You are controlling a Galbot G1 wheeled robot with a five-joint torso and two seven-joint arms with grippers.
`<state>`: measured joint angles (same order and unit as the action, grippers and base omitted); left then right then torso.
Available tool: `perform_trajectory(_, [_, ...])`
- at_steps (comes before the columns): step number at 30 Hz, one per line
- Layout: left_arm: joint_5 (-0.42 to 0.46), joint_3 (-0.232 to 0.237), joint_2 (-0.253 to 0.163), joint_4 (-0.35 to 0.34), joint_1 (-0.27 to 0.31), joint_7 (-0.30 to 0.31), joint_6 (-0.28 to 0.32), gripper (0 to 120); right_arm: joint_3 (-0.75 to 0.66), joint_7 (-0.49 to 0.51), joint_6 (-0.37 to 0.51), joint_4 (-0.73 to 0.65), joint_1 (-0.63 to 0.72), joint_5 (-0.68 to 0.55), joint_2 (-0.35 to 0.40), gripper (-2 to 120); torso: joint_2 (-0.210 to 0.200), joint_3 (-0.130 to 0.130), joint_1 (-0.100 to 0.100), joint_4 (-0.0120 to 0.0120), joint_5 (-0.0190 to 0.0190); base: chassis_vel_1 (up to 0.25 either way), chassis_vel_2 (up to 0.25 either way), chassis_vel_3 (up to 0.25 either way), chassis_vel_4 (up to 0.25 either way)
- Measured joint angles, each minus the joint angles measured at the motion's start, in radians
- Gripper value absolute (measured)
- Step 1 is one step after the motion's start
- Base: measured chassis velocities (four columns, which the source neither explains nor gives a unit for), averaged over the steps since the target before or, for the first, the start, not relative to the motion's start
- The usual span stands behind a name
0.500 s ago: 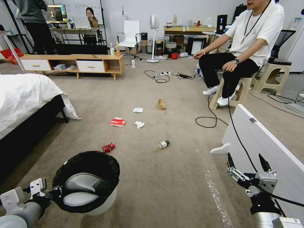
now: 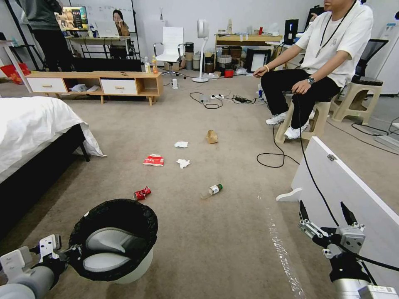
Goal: Pick up the trash bin and place the garbage on the floor into it.
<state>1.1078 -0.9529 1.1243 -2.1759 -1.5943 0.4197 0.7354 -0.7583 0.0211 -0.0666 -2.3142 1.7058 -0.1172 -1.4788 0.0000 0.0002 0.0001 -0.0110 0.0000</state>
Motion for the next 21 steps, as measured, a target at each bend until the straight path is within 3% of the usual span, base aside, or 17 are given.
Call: perform_trajectory(21, [-0.009, -0.004, 0.010, -0.002, -0.004, -0.005, 0.000, 3, -0.005, 0.001, 0.002, 0.011, -0.005, 0.008, 0.005, 100, 0.000, 0.000, 0.000, 0.0000, 0.0000, 0.000, 0.000, 0.000, 0.000])
